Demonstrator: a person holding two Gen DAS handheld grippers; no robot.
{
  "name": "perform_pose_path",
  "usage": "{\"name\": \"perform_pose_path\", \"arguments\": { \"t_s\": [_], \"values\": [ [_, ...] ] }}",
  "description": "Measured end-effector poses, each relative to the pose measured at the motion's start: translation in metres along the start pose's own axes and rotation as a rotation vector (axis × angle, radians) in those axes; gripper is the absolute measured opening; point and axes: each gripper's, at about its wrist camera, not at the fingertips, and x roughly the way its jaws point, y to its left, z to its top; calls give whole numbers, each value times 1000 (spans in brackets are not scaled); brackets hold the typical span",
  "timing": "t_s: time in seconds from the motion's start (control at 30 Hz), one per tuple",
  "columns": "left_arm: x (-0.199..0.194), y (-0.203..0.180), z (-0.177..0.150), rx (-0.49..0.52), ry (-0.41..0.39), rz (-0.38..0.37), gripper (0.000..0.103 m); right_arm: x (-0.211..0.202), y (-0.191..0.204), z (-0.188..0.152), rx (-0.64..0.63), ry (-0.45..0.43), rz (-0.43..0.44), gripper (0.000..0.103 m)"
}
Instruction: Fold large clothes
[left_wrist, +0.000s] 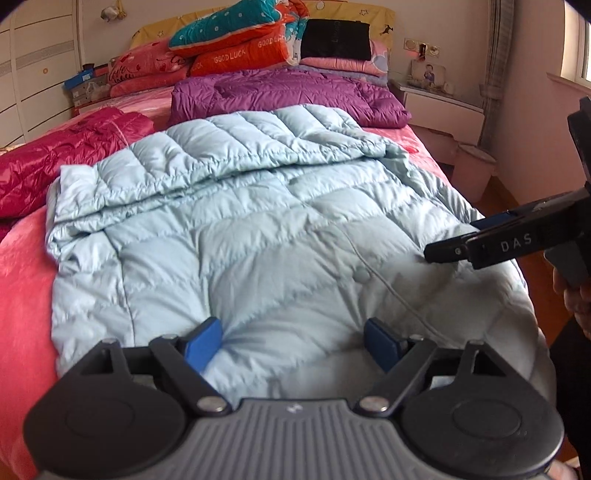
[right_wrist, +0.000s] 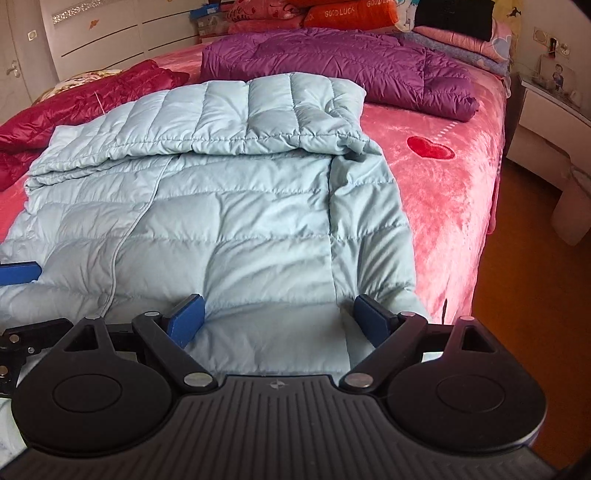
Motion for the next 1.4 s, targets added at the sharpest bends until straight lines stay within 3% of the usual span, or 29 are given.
{"name": "perform_pose_path", "arguments": {
  "t_s": [0.4,0.53,0.7,0.83,0.97,1.13,1.23,1.4],
  "values": [
    [-49,-2,-17,-48,-5,-23,85,-31,-2,-29,5,97,63,103],
    [-74,3,-16,-98,-62,2,85,-49,-25,-34,104,81,98,103],
    [-93,26,-12,-230,-84,68,86,-59,-76,-37,321,38,81,103],
    [-94,53,-12,-348,-56,130,86,-47,-102,-37,445,48,88,103],
    [-87,76,-17,-447,13,148,86,-27,-103,-38,444,98,101,103],
    [-76,95,-29,-582,79,108,86,-15,-116,-40,469,85,139,103],
    [-68,94,-33,-595,107,89,86,-7,-123,-41,493,93,163,103],
    [-59,81,-33,-534,139,46,86,7,-119,-40,476,134,268,103]
  ]
}}
